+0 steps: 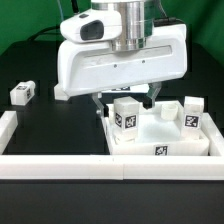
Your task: Assemble square table
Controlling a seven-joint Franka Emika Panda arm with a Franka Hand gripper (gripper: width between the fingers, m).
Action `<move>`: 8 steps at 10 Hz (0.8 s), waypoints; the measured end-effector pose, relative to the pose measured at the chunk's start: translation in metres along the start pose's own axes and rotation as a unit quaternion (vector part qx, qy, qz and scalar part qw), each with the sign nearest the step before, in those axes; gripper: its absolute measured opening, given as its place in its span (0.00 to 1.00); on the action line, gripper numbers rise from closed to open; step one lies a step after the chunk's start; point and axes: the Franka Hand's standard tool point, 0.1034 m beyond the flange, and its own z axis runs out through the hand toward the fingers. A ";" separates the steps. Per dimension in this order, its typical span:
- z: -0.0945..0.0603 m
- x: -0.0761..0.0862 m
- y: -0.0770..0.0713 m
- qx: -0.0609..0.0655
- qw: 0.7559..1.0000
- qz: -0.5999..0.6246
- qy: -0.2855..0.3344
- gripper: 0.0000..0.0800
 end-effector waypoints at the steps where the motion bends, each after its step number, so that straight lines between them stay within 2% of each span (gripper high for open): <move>1: 0.000 0.000 0.000 0.000 1.000 0.000 0.000 0.65; 2: 0.000 0.000 0.000 0.000 1.000 0.000 0.000 0.48; 3: 0.000 0.000 0.000 0.000 1.000 0.000 0.000 0.36; 6: 0.000 0.000 0.000 0.001 1.000 0.013 0.000 0.36; 8: 0.000 0.000 -0.001 0.013 0.991 0.136 0.005 0.36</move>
Offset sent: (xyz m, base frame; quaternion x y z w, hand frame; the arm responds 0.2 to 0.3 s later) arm 0.0000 0.0000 0.0000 0.0000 0.0000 0.0650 0.9979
